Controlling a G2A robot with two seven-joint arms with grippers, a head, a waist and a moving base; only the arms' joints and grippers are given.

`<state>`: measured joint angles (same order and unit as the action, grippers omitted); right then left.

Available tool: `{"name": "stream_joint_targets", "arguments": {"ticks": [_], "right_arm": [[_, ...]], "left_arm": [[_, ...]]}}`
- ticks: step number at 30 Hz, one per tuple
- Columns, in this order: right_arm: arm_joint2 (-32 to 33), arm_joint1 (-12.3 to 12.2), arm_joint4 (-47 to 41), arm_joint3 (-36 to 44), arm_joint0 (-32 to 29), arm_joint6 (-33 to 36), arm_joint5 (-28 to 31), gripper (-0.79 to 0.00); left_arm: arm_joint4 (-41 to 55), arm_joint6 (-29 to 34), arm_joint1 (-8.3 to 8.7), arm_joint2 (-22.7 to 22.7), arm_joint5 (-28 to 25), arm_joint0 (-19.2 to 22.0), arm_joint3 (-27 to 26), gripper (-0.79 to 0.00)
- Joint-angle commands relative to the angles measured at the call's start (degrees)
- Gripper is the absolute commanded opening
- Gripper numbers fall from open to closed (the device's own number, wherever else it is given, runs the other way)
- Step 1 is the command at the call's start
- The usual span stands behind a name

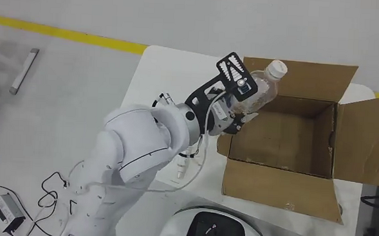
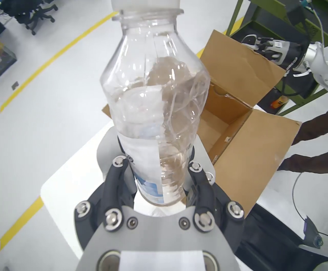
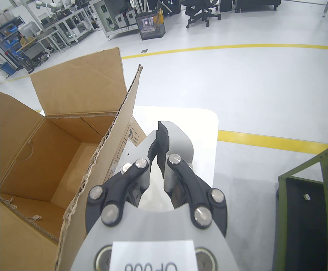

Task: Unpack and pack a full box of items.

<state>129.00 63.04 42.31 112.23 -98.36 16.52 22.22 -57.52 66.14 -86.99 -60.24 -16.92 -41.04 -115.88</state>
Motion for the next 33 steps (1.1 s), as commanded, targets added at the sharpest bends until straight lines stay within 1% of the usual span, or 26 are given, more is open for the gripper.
{"name": "stream_joint_targets", "arguments": {"ticks": [1,5,21,24,25,27,28,30,33], "right_arm": [[0.0,0.0,0.0,0.0,0.0,0.0,0.0,-0.785],[0.0,0.0,0.0,0.0,0.0,0.0,0.0,-0.785],[0.0,0.0,0.0,0.0,0.0,0.0,0.0,-0.785],[0.0,0.0,0.0,0.0,0.0,0.0,0.0,-0.785],[0.0,0.0,0.0,0.0,0.0,0.0,0.0,-0.785],[0.0,0.0,0.0,0.0,0.0,0.0,0.0,-0.785],[0.0,0.0,0.0,0.0,0.0,0.0,0.0,-0.785],[0.0,0.0,0.0,0.0,0.0,0.0,0.0,-0.785],[0.0,0.0,0.0,0.0,0.0,0.0,0.0,-0.785]], "left_arm": [[2.81,-0.3,-0.21,1.04,0.95,1.09,1.8,-0.785],[6.06,0.49,-0.27,1.83,1.25,2.18,3.37,-0.785],[6.06,0.49,-0.27,1.83,1.25,2.18,3.37,-0.785],[6.22,-1.76,-0.21,2.28,0.22,2.03,4.02,-0.785],[6.99,-3.25,-0.29,2.29,0.57,2.22,4.71,-0.785],[7.2,-3.97,-0.45,3.33,0.36,3.64,6.06,-0.785],[8.93,-5.46,-0.64,3.85,0.34,4.13,6.78,-0.785],[11.52,-7.64,-0.98,4.82,0.39,5.28,9.06,-0.785],[12.91,-8.79,-1.47,7.03,0.84,7.17,12.75,-0.785]]}}
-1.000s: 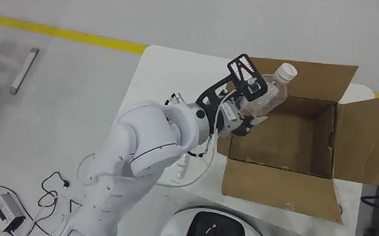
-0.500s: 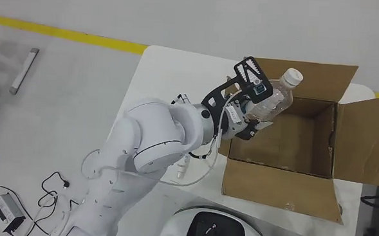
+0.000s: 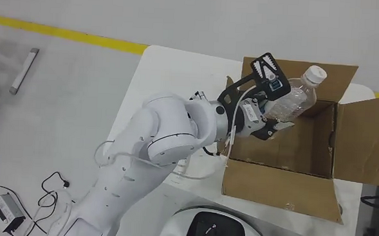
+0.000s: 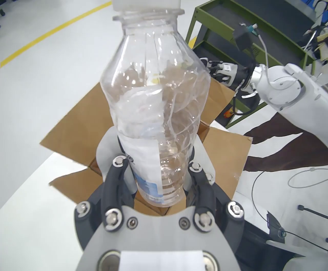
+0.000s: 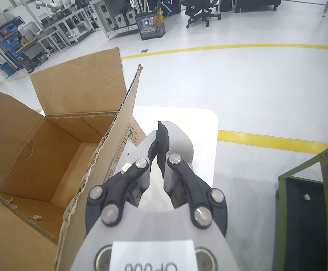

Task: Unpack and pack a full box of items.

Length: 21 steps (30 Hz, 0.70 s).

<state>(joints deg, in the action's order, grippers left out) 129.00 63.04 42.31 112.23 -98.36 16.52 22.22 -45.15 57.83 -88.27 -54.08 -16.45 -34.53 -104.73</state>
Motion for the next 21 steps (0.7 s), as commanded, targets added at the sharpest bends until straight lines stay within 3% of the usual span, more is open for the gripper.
{"name": "stream_joint_targets", "arguments": {"ticks": [1,8,12,21], "right_arm": [[0.0,0.0,0.0,0.0,0.0,0.0,0.0,-0.785],[0.0,0.0,0.0,0.0,0.0,0.0,0.0,-0.785],[0.0,0.0,0.0,0.0,0.0,0.0,0.0,-0.785],[0.0,0.0,0.0,0.0,0.0,0.0,0.0,-0.785]], "left_arm": [[0.94,-0.72,-0.36,1.63,0.8,1.17,3.03,-0.785],[-0.42,1.47,-1.78,8.26,2.84,6.31,11.55,-0.785],[3.53,1.87,-2.69,9.98,4.71,7.75,16.03,-0.785],[5.65,2.97,-3.26,11.03,5.5,9.04,17.69,-0.785]]}}
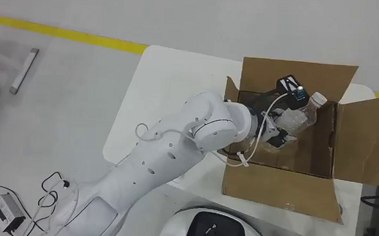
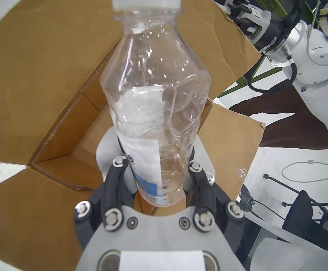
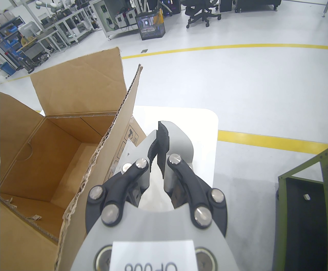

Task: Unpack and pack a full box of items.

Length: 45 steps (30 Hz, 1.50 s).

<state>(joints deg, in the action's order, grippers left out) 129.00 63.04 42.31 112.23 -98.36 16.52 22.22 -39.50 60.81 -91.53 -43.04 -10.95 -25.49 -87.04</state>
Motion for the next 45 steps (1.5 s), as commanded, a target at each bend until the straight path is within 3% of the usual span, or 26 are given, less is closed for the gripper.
{"name": "stream_joint_targets", "arguments": {"ticks": [1,9,16,29,39,45], "right_arm": [[0.0,0.0,0.0,0.0,0.0,0.0,0.0,-0.785],[0.0,0.0,0.0,0.0,0.0,0.0,0.0,-0.785],[0.0,0.0,0.0,0.0,0.0,0.0,0.0,-0.785],[0.0,0.0,0.0,0.0,0.0,0.0,0.0,-0.785],[0.0,0.0,0.0,0.0,0.0,0.0,0.0,-0.785],[0.0,0.0,0.0,0.0,0.0,0.0,0.0,-0.785]], "left_arm": [[-0.01,0.0,0.0,0.0,-0.01,0.0,0.0,-0.785],[-0.01,0.0,0.0,0.0,-0.01,0.0,0.0,-0.785],[1.77,-2.41,-0.27,-0.37,4.69,-2.13,1.35,-0.785],[8.77,1.96,-2.52,1.56,16.44,0.76,12.47,-0.785],[14.1,4.79,-3.79,2.11,17.83,2.61,21.12,-0.785],[16.75,3.17,-4.45,1.62,17.64,3.33,23.42,-0.785]]}}
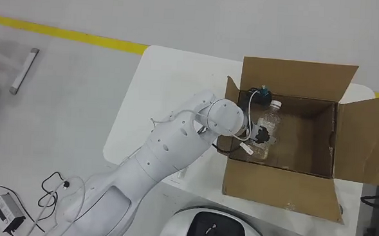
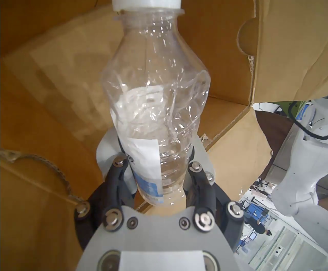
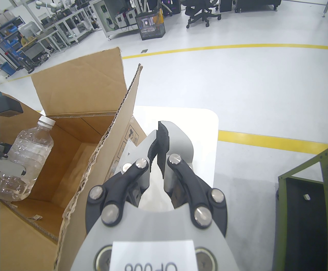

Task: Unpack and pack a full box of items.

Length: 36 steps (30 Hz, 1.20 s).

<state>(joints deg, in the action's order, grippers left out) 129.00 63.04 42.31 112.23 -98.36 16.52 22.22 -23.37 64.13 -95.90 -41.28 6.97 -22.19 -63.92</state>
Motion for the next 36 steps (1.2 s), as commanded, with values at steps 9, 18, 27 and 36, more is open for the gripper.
{"name": "stream_joint_targets", "arguments": {"ticks": [9,18,27,36], "right_arm": [[0.0,0.0,0.0,0.0,0.0,0.0,0.0,-0.785],[0.0,0.0,0.0,0.0,0.0,0.0,0.0,-0.785],[0.0,0.0,0.0,0.0,0.0,0.0,0.0,-0.785],[0.0,0.0,0.0,0.0,0.0,0.0,0.0,-0.785]], "left_arm": [[1.65,-0.67,-0.15,-0.61,-0.52,-0.03,0.54,-0.785],[0.98,-2.08,0.13,-1.69,2.79,-1.28,-1.03,-0.785],[-1.92,2.34,0.13,-0.45,9.32,-0.68,-1.52,-0.785],[-0.63,3.31,-0.84,1.05,9.03,0.48,0.81,-0.782]]}}
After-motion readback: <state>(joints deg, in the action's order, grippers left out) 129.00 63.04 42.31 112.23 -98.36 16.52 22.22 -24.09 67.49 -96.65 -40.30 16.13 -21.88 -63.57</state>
